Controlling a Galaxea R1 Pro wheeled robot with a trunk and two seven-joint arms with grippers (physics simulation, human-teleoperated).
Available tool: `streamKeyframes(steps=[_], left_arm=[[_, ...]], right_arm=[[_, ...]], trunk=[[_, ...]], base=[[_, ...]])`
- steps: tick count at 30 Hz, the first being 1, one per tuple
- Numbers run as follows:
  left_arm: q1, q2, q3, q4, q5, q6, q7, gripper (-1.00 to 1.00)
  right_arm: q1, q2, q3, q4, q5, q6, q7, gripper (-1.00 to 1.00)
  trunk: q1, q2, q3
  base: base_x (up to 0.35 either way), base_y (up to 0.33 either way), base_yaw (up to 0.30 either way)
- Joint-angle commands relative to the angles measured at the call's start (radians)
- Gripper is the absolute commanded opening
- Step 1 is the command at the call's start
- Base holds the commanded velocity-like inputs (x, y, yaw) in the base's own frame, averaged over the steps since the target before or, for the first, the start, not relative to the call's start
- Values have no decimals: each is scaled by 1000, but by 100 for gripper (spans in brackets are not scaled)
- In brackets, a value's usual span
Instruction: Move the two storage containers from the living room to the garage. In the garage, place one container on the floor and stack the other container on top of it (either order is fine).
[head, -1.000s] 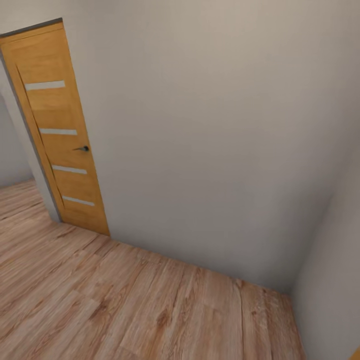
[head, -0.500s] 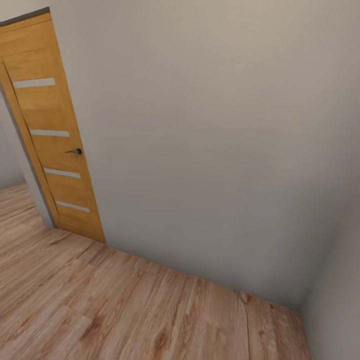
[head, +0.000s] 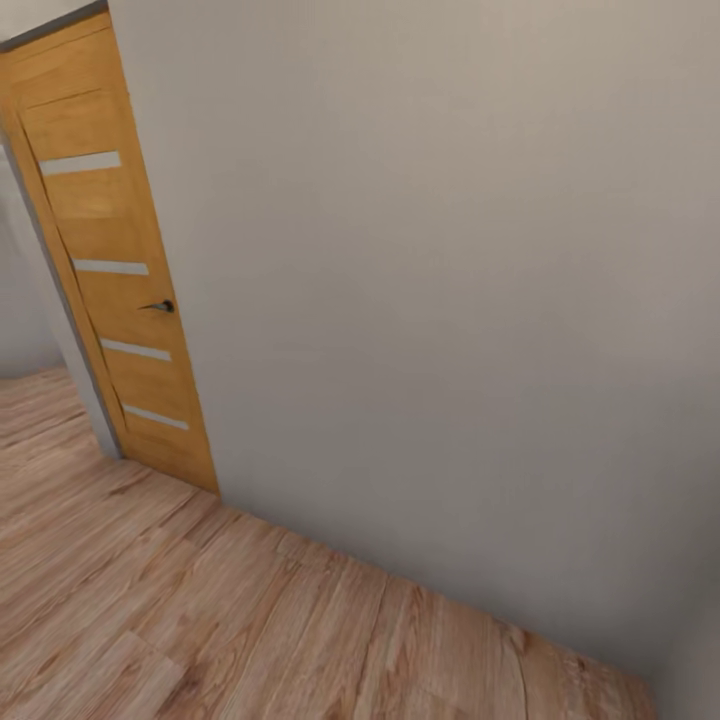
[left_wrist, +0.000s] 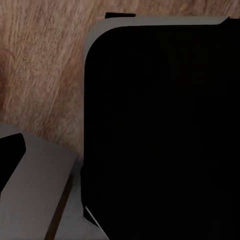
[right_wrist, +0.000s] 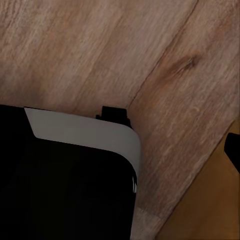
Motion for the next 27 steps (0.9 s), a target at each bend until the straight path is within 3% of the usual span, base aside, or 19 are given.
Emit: streamKeyframes(steps=[1,7,27], left_arm=[[0,0,1,0,4,-1,1,100],[0,-1,1,0,4,-1,2,100],[0,-2,1,0,4,-2,3,100]], right_arm=[[-1,0,8,3,-8,-5,0,100],[-1,0,8,3,-8,-5,0,100],[-1,-2,9,3,-8,-5,0,100]], trunk=[[1,0,-1],[1,0,-1],[1,0,-1]], base=[[303,0,265],[193,0,269],[3,0,261]])
